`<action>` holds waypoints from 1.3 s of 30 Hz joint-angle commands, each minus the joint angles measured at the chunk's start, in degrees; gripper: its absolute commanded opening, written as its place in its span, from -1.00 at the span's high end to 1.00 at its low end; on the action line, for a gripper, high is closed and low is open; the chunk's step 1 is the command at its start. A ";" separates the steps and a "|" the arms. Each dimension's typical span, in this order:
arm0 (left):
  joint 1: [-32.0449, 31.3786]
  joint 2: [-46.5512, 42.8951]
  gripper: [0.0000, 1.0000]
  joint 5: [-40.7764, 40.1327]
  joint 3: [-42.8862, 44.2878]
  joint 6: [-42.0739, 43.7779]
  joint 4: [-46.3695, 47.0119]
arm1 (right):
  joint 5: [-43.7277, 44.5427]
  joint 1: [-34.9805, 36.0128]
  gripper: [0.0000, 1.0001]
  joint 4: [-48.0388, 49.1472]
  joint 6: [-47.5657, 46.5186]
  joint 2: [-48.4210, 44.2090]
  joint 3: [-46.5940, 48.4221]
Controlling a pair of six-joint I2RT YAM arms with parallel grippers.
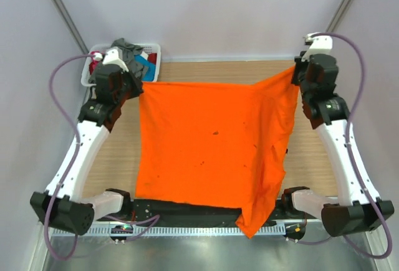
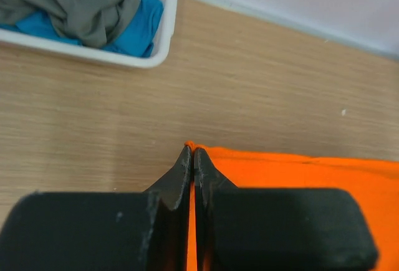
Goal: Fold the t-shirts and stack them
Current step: Flatten the tshirt out, then fold the tshirt
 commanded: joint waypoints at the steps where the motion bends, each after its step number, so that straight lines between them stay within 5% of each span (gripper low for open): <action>1: 0.01 2.96 1.00 -0.40 -4.38 -0.42 13.76 | 1.51 -0.50 0.97 15.00 -0.11 1.61 -7.07; 7: -0.08 17.46 1.00 -5.22 -6.32 1.33 24.05 | 1.86 -2.43 0.97 25.73 -0.03 13.21 -10.19; 13: 0.18 29.50 1.00 -7.87 0.70 4.50 28.98 | -1.30 -4.01 0.98 33.65 0.77 24.64 -7.82; 20: 1.24 35.22 1.00 -5.68 3.08 4.33 33.81 | -4.56 -4.10 0.98 35.06 0.68 32.73 -0.96; 30: 9.32 41.82 1.00 14.88 5.28 4.68 39.70 | -4.03 -5.07 0.97 36.90 -0.11 30.46 -4.55; 39: 9.33 39.19 1.00 18.94 -2.27 7.31 46.82 | -4.74 -5.16 0.98 37.43 2.17 26.60 -9.91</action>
